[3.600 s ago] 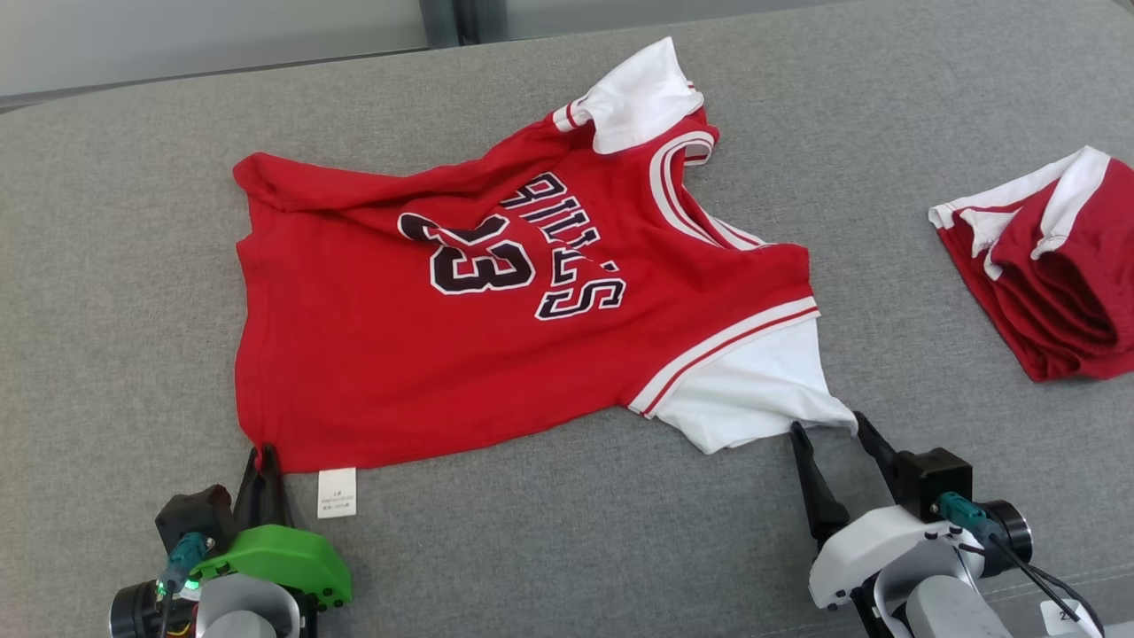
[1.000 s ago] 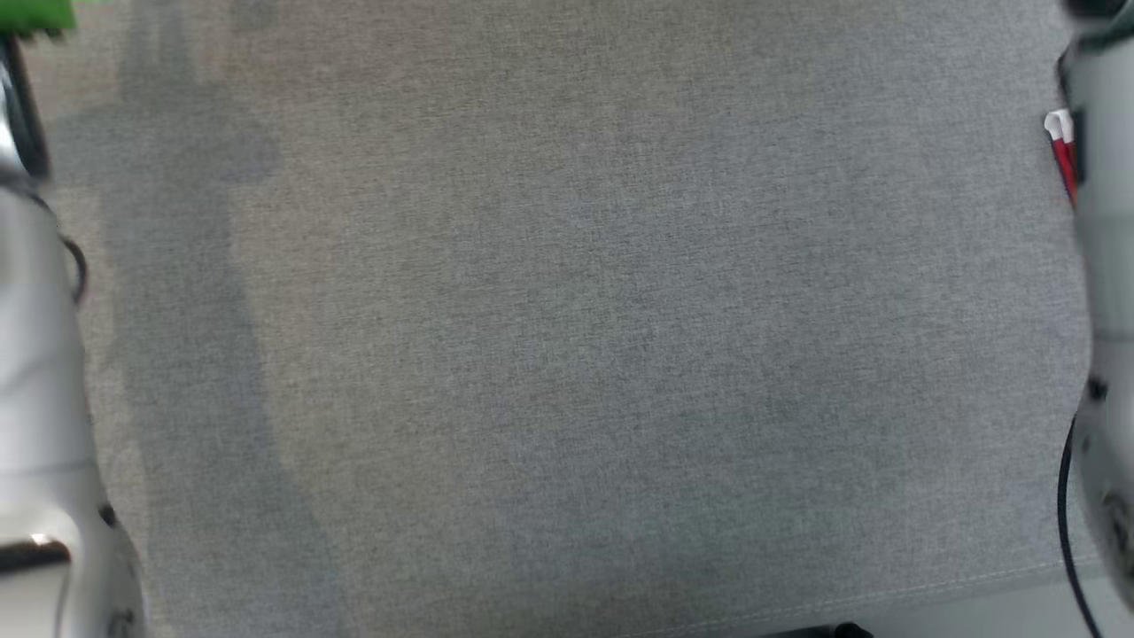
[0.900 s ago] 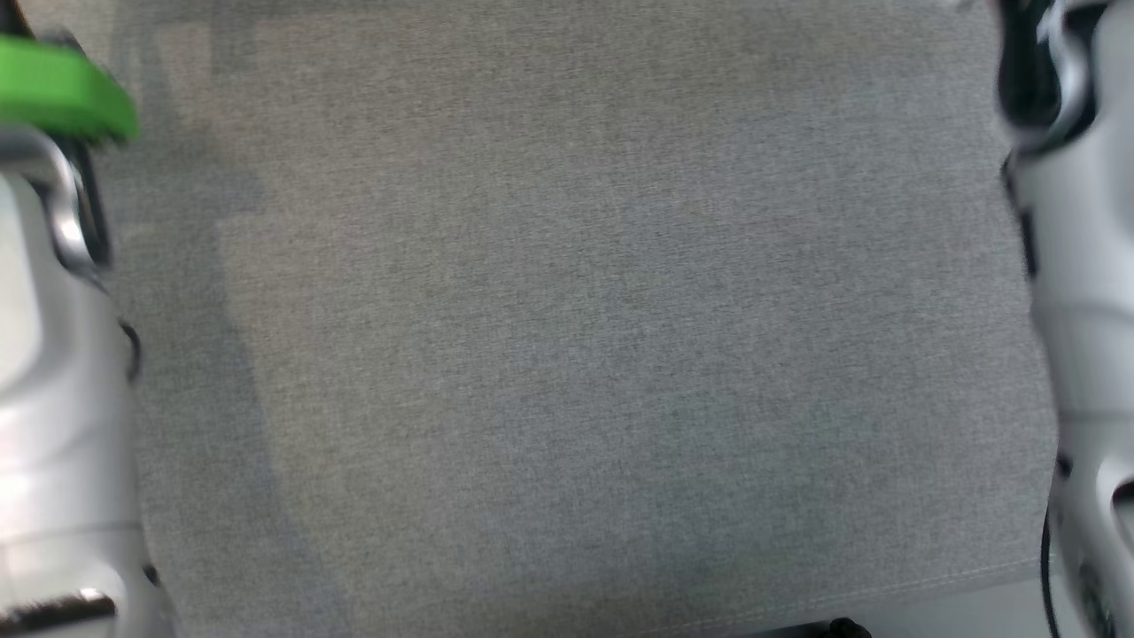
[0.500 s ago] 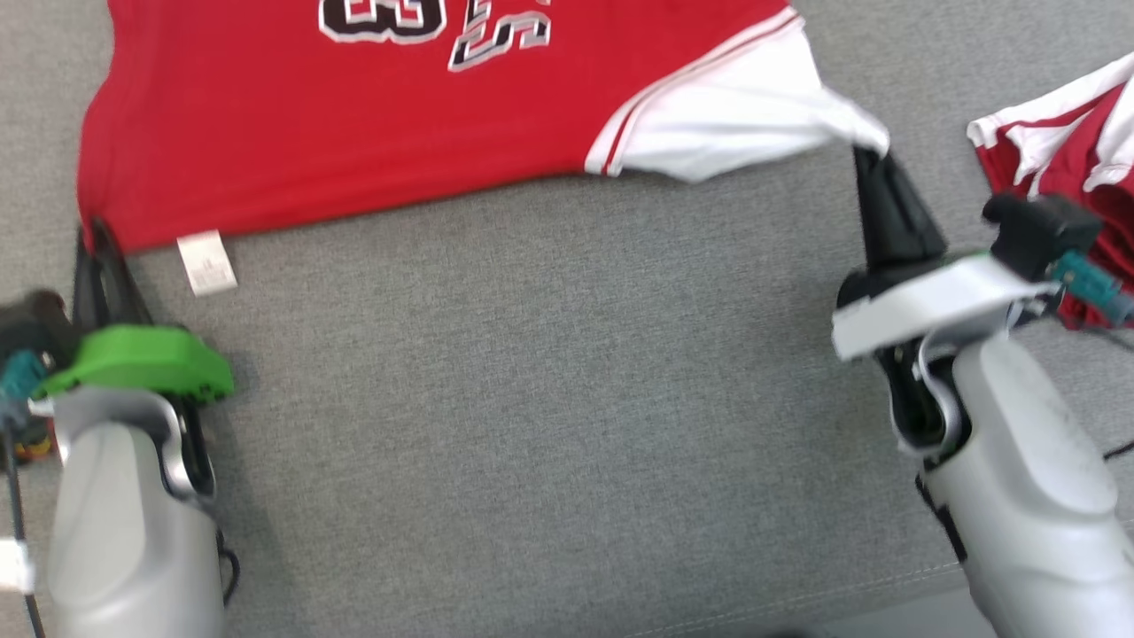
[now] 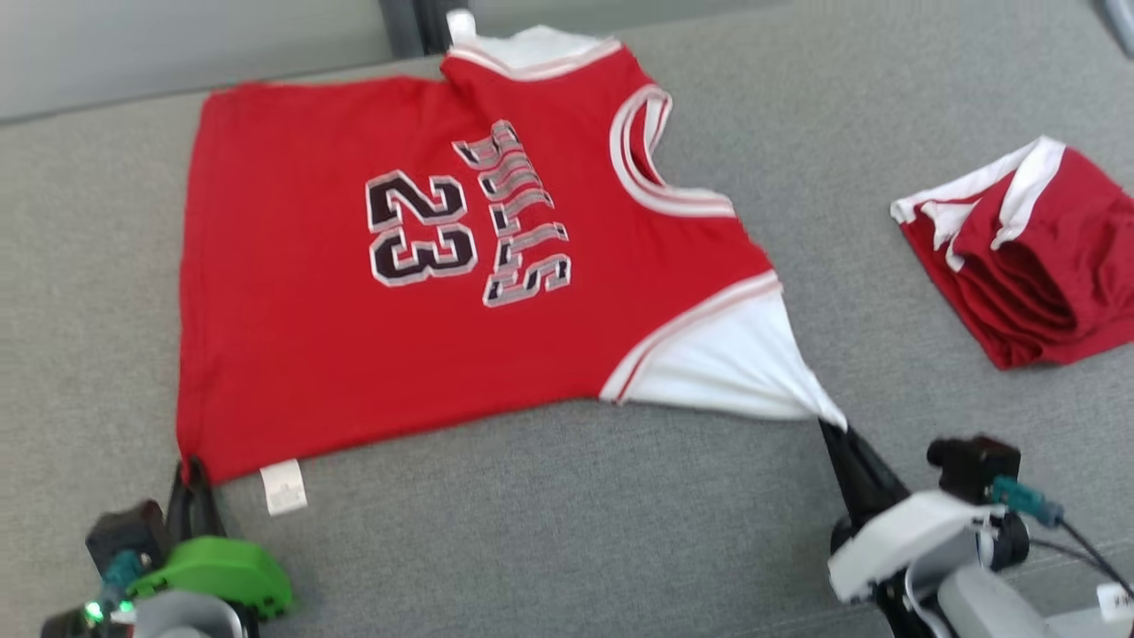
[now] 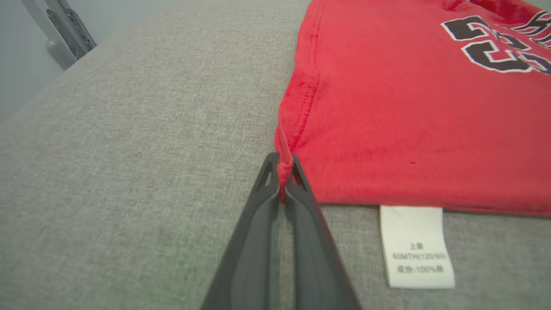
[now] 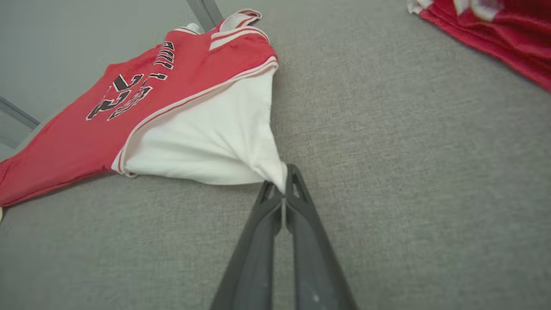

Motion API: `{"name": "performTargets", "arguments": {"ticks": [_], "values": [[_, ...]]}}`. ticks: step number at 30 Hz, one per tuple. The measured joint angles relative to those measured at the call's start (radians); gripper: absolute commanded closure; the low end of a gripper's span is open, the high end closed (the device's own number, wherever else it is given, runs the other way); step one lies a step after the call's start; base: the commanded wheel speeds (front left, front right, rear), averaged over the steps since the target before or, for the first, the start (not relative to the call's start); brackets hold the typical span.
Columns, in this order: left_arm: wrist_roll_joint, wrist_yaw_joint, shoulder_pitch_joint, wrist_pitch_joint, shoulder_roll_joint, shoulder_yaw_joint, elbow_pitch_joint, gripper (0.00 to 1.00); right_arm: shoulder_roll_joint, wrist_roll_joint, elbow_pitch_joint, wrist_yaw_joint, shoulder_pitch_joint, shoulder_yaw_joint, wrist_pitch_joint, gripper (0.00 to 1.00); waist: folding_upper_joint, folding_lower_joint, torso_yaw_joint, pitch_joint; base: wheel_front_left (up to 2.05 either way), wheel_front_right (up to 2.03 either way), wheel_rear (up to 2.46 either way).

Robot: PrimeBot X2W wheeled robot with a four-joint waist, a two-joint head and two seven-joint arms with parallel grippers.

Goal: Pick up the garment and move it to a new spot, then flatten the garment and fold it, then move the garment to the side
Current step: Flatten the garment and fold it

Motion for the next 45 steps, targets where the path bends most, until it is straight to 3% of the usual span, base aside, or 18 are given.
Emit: {"name": "performTargets", "arguments": {"ticks": [13,18,23,33,45], "values": [[-0.097,0.038,0.214,0.0,0.0,-0.089,-0.011,1.0,-0.015,0.036,0.03,0.0,0.227,0.021,0.0,1.0,0.0,0.0,0.011,-0.204,0.0,0.0,0.0],[-0.13,0.044,0.26,0.0,-0.001,-0.093,-0.039,1.0,-0.035,0.049,0.021,0.0,0.267,0.017,0.0,1.0,0.0,-0.0001,0.023,-0.238,0.0,0.0,0.0],[-0.122,0.024,0.279,0.0,0.0,-0.115,-0.083,1.0,-0.031,0.05,-0.008,0.0,0.275,0.0,-0.001,1.0,0.0,0.0,0.034,-0.236,0.0,0.0,0.0],[-0.124,0.016,0.144,0.0,0.001,-0.164,-0.191,1.0,0.015,0.041,-0.077,-0.001,0.067,-0.005,-0.001,1.0,0.0,0.0,0.052,-0.178,0.0,0.0,0.0],[-0.093,0.044,-0.068,0.0,0.001,-0.157,-0.092,1.0,0.049,-0.039,0.073,-0.001,-0.228,-0.058,-0.001,1.0,0.0,0.0,0.073,-0.048,0.0,0.0,0.0]]}}
